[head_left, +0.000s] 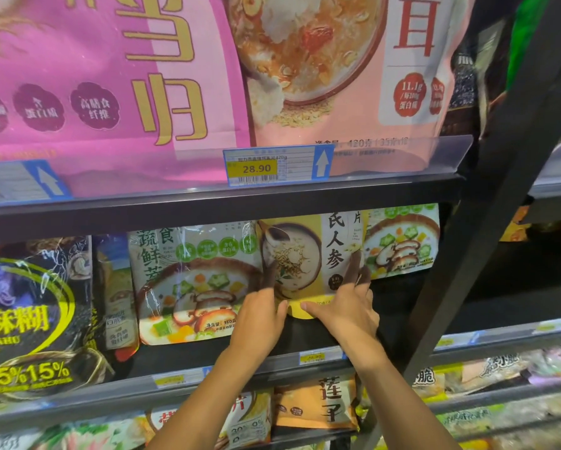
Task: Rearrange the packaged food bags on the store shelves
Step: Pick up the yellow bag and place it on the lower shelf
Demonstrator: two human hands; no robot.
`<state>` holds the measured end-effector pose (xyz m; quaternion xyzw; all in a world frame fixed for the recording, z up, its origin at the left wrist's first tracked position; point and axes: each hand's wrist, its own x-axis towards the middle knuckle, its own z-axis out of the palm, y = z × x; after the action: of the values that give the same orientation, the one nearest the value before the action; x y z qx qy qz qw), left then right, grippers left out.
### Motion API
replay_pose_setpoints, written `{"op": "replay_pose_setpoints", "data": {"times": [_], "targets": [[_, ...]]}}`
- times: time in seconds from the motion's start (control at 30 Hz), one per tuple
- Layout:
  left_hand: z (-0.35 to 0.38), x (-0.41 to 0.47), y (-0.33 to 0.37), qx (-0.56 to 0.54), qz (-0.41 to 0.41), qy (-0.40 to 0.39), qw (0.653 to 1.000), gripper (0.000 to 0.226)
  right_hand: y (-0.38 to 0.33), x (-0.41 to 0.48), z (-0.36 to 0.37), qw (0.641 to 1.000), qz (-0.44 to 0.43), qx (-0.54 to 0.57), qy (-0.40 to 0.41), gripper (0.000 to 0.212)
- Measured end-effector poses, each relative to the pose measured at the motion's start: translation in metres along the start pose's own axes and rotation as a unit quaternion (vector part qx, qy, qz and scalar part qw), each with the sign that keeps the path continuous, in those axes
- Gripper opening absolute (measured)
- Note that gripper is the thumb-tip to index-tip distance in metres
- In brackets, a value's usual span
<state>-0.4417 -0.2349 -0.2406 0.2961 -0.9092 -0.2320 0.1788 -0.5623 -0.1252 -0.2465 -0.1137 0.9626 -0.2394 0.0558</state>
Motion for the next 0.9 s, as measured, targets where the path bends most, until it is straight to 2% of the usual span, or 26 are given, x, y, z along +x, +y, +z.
{"op": "replay_pose_setpoints", "data": {"times": [0.07,0.13,0.2,0.23,0.33,0.37,0.43,0.5,0.57,0.73,0.83,0.9], "targets": [[-0.001,0.004,0.002,0.016,-0.003,-0.011,1.0,0.032,-0.003,0.005,0.001,0.999,0.006,-0.016,-0.027,0.11],[-0.003,0.005,0.005,0.01,0.002,-0.002,1.0,0.043,-0.005,0.008,0.0,0.998,0.008,-0.034,-0.043,0.098],[-0.005,0.005,0.007,-0.001,0.004,-0.01,1.0,0.064,-0.006,0.009,-0.001,0.998,0.011,-0.038,-0.05,0.098],[-0.005,0.006,0.007,-0.002,-0.003,-0.019,1.0,0.066,-0.006,0.01,0.0,0.998,0.012,-0.038,-0.052,0.101],[-0.007,0.006,0.009,-0.023,-0.021,-0.034,0.999,0.057,-0.006,0.009,-0.001,0.999,0.012,-0.032,-0.041,0.117],[-0.007,0.006,0.008,-0.032,-0.02,-0.04,0.998,0.053,-0.007,0.007,-0.003,0.999,0.013,-0.026,-0.039,0.116],[-0.01,0.004,0.008,-0.036,-0.031,-0.054,0.997,0.037,-0.007,0.002,-0.008,0.999,0.009,-0.011,-0.039,0.102],[-0.011,0.002,0.005,-0.041,-0.032,-0.06,0.997,0.037,-0.006,-0.004,-0.013,1.0,0.004,0.003,-0.026,0.096],[-0.011,-0.002,0.001,-0.06,-0.01,-0.054,0.997,0.046,-0.004,-0.009,-0.015,1.0,-0.006,0.013,-0.007,0.093],[-0.023,-0.022,-0.012,-0.079,0.068,-0.022,0.994,0.049,0.013,-0.032,-0.014,0.996,-0.079,0.008,0.05,0.074],[-0.03,-0.039,-0.027,-0.049,0.141,0.007,0.989,0.049,0.02,-0.056,-0.013,0.99,-0.126,0.003,0.062,0.075],[-0.033,-0.05,-0.038,-0.009,0.162,0.006,0.987,0.051,0.024,-0.076,-0.014,0.986,-0.151,0.008,0.07,0.073]]}}
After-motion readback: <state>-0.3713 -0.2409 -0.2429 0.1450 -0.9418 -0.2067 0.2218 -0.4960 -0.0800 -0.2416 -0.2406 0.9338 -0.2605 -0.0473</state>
